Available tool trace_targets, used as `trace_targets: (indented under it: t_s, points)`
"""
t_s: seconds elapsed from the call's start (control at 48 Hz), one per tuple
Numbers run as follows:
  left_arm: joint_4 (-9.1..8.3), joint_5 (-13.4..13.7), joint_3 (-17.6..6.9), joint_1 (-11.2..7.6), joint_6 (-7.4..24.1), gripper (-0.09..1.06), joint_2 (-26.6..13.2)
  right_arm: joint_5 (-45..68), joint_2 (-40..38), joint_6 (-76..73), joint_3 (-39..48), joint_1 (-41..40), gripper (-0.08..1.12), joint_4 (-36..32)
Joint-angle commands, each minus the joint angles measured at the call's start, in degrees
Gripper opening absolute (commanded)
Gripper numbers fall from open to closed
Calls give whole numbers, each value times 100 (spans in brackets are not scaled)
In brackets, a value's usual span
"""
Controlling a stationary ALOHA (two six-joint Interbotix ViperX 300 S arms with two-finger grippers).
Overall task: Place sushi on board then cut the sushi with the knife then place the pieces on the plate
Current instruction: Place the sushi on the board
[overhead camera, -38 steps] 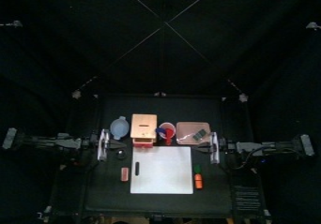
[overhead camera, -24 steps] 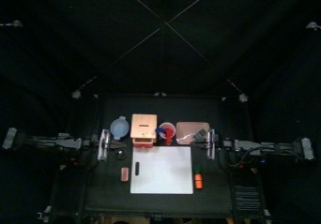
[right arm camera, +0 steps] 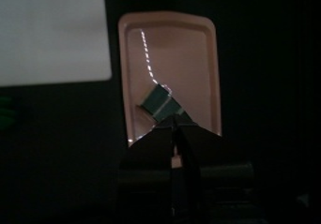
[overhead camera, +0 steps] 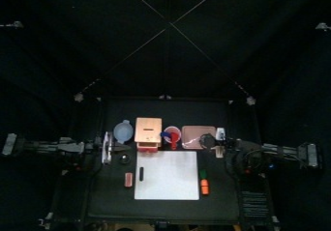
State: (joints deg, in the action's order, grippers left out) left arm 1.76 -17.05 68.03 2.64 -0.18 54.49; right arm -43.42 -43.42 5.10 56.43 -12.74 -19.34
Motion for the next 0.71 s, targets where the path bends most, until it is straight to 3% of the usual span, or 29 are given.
trace_targets:
  t_s: [0.021, 0.292, 0.396, 0.521, 0.708]
  points:
    - [88, -62, -53, 88, -9, -1, -26, 0, 70, -18, 62, 105, 34, -114]
    - [352, -97, 0, 193, 0, 0, -26, 176, 334, -149, 202, 79, 85, -62]
    - [545, -88, 35, 220, 0, 0, -26, 264, 536, -158, 167, -35, 100, -176]
    - [756, -88, 97, 220, 9, 0, -26, 396, 826, -18, 141, -158, 104, -308]
    - [844, -105, 220, 229, 9, 0, -18, 501, 1301, 0, 62, -141, 104, -844]
